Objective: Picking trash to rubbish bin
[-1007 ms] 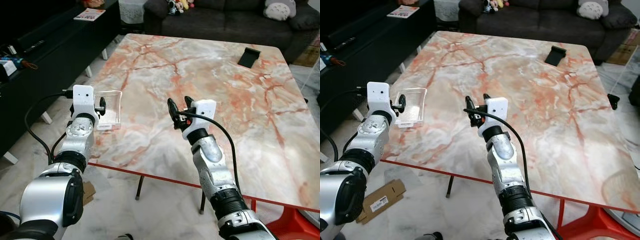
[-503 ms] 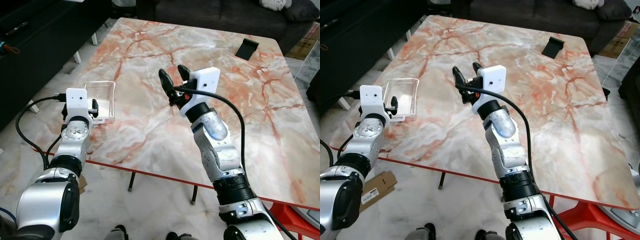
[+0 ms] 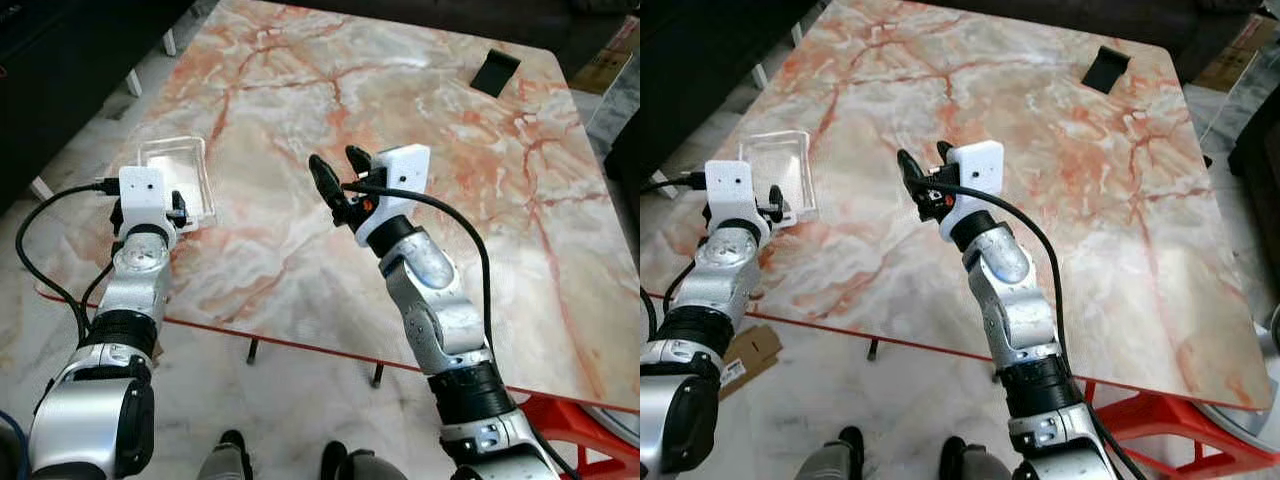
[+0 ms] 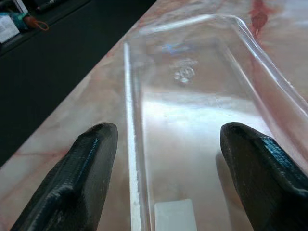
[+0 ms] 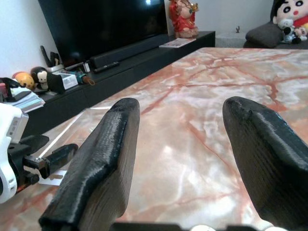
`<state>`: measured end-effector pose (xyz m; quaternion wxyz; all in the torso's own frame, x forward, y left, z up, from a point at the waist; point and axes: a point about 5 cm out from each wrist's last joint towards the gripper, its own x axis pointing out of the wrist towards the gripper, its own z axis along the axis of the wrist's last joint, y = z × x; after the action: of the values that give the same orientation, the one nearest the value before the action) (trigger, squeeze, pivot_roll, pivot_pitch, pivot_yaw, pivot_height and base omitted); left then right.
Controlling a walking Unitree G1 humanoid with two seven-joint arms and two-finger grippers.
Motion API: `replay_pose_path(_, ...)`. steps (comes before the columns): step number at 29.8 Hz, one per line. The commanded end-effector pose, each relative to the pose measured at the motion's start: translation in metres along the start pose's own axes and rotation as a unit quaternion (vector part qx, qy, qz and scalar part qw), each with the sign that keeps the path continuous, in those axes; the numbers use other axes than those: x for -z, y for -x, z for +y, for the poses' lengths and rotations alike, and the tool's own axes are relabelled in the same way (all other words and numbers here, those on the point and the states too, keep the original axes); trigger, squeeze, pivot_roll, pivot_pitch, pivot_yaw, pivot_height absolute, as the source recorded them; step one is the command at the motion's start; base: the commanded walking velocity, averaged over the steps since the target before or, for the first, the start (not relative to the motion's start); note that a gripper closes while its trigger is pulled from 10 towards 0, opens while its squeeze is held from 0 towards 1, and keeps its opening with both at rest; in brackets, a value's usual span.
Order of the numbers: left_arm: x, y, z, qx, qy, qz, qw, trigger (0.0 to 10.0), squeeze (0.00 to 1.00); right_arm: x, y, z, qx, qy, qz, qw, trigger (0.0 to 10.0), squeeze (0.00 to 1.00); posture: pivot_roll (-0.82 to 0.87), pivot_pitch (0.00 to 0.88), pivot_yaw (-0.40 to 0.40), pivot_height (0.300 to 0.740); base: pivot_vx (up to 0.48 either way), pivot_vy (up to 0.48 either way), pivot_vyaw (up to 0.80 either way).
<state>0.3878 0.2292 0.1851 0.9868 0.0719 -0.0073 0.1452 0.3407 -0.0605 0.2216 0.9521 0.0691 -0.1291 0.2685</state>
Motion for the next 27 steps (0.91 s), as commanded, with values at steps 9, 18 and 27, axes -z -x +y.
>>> replay_pose_path(9,-0.012,0.017,0.001,-0.020,0.071,0.006,0.997,10.0,0.00,-0.008,0.002,-0.005,0.005,0.009,-0.005,1.000,10.0,0.00,0.05,0.274,-0.120,0.740,0.000,0.000,0.00)
replay_pose_path(18,-0.032,0.027,-0.001,-0.018,0.090,0.014,0.996,10.0,0.00,-0.011,-0.003,-0.006,-0.003,0.016,-0.006,1.000,10.0,0.00,0.06,0.268,-0.119,0.740,0.000,0.000,0.00)
replay_pose_path(27,-0.018,0.028,0.005,-0.038,0.079,0.047,0.995,10.0,0.00,-0.007,-0.001,-0.009,0.002,0.014,-0.001,1.000,10.0,0.00,0.07,0.276,-0.119,0.740,0.000,0.000,0.00)
